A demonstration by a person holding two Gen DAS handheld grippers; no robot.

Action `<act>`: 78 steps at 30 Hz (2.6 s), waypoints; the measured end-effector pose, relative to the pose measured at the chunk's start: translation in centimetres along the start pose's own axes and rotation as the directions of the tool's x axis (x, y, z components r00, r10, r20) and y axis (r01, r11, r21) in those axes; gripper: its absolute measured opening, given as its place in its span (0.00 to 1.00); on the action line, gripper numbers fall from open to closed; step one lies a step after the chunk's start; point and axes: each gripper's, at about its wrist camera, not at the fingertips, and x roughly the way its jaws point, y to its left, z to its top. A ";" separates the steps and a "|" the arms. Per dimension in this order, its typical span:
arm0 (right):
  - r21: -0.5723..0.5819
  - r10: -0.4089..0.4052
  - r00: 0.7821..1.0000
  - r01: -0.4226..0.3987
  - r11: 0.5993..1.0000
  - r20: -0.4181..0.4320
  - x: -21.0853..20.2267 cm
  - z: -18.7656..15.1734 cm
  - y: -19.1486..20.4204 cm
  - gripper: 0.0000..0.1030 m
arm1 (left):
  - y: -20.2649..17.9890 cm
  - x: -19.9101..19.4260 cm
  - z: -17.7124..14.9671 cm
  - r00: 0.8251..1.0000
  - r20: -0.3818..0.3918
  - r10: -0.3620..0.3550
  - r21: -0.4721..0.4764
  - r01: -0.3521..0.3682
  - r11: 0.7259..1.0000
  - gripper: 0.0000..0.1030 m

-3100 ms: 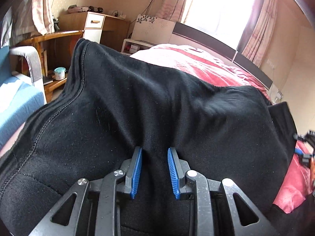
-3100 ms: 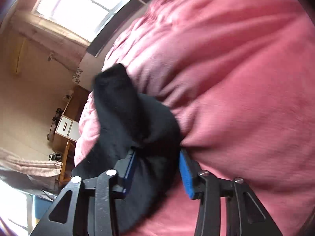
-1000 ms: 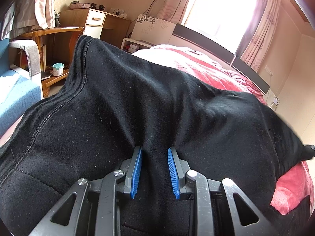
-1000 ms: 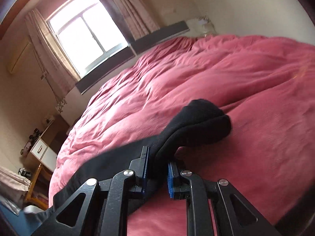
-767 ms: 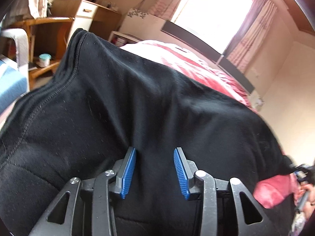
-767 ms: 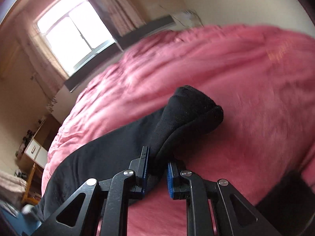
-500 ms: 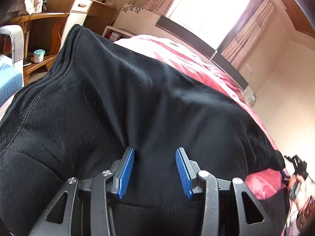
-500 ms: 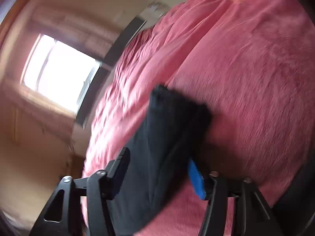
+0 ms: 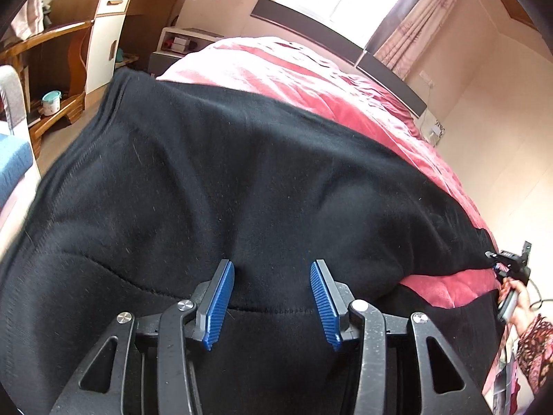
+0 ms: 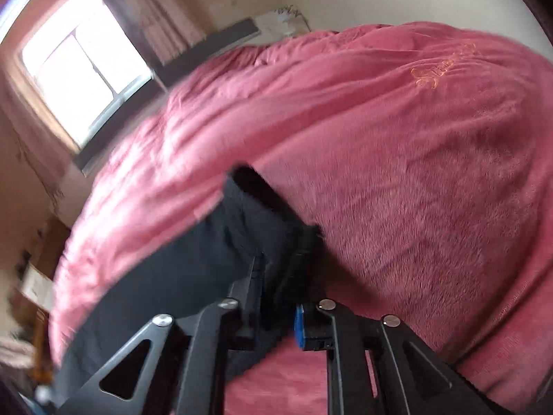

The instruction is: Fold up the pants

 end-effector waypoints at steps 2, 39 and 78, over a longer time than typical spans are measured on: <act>-0.046 -0.013 1.000 0.014 0.999 0.027 0.0 -1.1 0.4 0.43 | 0.0 -0.5 0.6 1.000 0.010 0.021 0.002 -0.021 1.000 0.46; -0.146 -0.150 0.975 0.175 0.974 0.167 2.3 -6.1 1.1 0.61 | 10.6 5.5 13.8 0.951 0.085 0.298 -0.201 -0.276 0.940 0.15; -0.135 -0.096 0.991 0.083 0.987 -0.089 2.6 8.4 4.2 0.63 | 8.0 3.4 4.1 0.914 0.240 0.327 -0.271 -0.261 0.927 0.12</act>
